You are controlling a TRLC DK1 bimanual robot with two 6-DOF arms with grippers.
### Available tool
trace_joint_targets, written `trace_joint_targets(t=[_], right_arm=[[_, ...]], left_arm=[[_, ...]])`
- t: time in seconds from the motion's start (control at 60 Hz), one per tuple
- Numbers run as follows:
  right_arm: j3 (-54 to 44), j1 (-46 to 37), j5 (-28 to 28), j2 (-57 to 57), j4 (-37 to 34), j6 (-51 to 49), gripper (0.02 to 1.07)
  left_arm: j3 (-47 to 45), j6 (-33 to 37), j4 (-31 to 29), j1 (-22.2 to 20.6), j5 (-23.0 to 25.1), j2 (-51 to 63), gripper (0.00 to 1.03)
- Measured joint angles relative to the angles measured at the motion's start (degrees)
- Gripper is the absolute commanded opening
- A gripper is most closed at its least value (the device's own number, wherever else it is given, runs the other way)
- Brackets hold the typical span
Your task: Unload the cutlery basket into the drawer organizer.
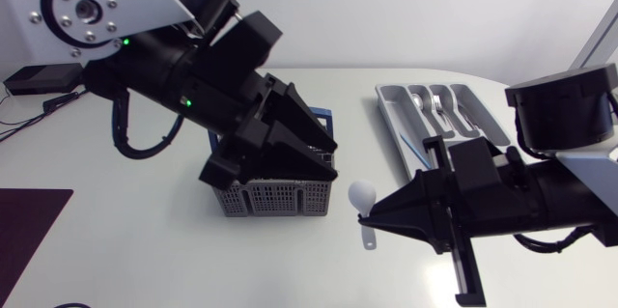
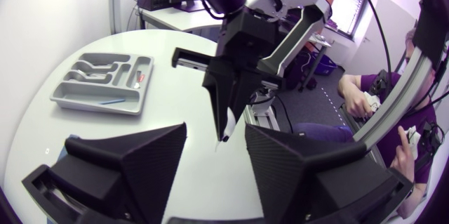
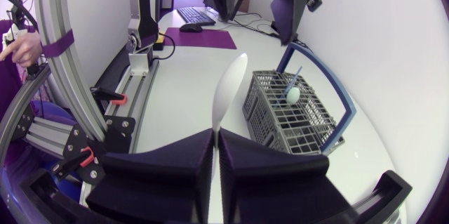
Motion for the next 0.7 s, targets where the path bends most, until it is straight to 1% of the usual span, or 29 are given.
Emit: trace_joint_targets(t=[0.067, 0.133, 0.25, 0.317, 0.433, 0.567, 0.7], right_arm=[[-0.20, -3.26, -0.02, -0.52, -2.29, -2.64, 0.08], [-0.28, -7.91, 0.04, -1.27, -4.48, -6.05, 0.08], [-0.31, -18.56, 0.20, -2.03, -7.63, -14.03, 0.08], [-0.83, -24.87, 0.44, -1.99, -7.98, -19.12, 0.08], [-1.62, -34.45, 0.59, 0.33, -8.11, -28.20, 0.08], [-2.89, -41.97, 2.01, 5.03, -3.50, -36.04, 0.08], [-3.52, -46.38, 4.35, 9.84, 3.13, -41.88, 0.08]], left_arm=[[0.09, -1.68, 0.44, 2.34, -0.04, -0.44, 0.98], [0.04, -3.76, 2.21, 4.57, -0.76, -1.03, 0.98], [-1.75, -8.04, 6.51, 6.45, -7.21, -3.37, 0.98], [-3.74, -9.84, 7.54, 6.43, -11.76, -4.92, 0.98], [-6.51, -12.44, 8.02, 6.36, -17.20, -5.51, 0.98], [-8.41, -15.15, 8.02, 6.36, -21.16, -5.31, 0.98], [-8.96, -16.96, 8.04, 6.16, -23.04, -5.29, 0.98]])
